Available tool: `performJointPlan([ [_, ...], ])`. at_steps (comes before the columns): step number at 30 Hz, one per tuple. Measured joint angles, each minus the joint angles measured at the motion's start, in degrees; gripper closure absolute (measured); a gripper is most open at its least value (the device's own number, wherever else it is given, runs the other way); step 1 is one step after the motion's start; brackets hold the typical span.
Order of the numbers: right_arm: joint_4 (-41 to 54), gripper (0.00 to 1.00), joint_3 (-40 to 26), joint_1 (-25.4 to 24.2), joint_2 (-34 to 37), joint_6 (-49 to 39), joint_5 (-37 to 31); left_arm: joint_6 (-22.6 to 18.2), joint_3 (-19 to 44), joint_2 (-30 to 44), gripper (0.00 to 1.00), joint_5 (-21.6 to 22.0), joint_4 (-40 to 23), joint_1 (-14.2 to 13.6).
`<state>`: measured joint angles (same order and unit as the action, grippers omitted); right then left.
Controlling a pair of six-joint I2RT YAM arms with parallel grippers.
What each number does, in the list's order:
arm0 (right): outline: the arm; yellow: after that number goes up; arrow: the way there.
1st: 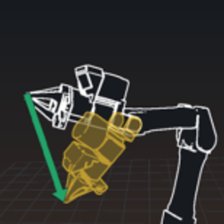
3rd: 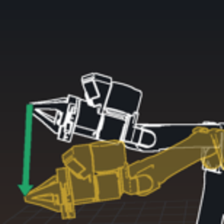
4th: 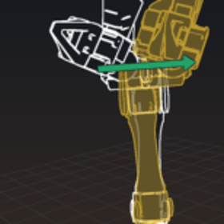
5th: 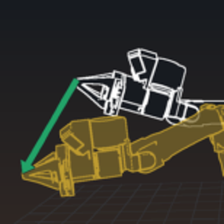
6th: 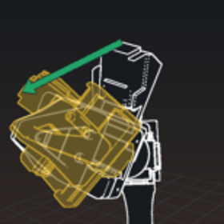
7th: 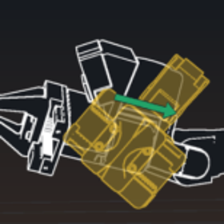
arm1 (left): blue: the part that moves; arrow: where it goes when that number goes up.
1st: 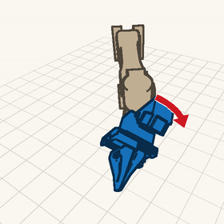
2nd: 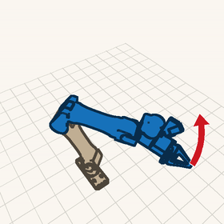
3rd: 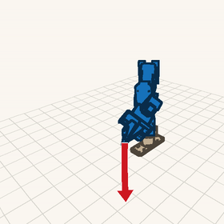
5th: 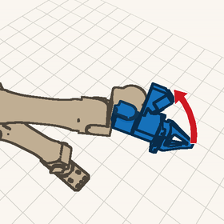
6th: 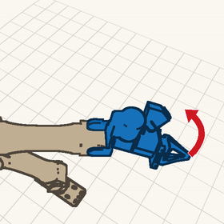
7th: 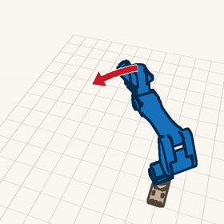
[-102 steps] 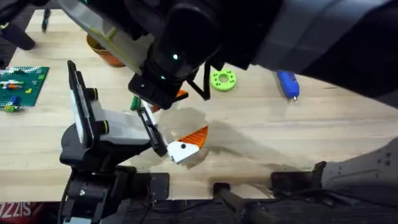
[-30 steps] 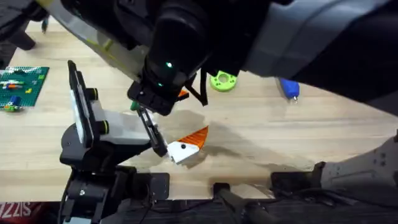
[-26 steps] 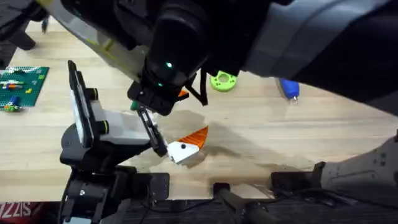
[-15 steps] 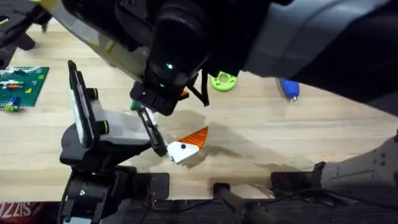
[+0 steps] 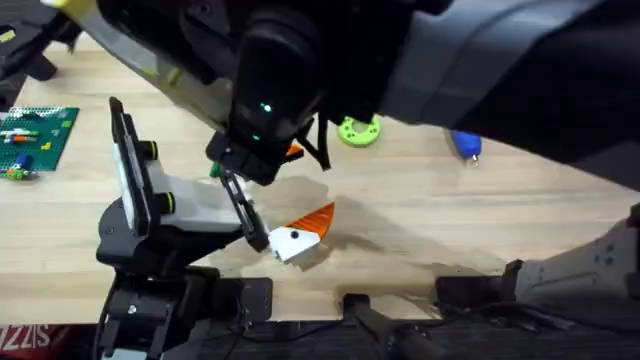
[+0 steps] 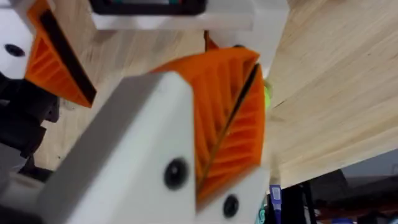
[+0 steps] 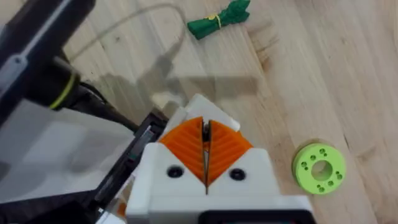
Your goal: Pick up the gripper from the table and insert it into the empty holder that is missing its gripper. Then pick up a screw, insert it into the mounting hole, and use the screwdriver to tighten it. Finally, clean up the table by picking up the vegetable and placing it into the bucket.
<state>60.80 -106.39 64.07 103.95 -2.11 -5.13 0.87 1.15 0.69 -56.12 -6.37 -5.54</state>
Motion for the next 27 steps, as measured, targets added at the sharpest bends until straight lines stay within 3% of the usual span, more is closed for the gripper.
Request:
performJointPlan([
  [27, 1.0, 0.993, -0.7, 0.0, 0.4, 0.0, 0.5, 0.0, 0.0, 0.0, 0.016, -0.9, 0.0, -0.2],
])
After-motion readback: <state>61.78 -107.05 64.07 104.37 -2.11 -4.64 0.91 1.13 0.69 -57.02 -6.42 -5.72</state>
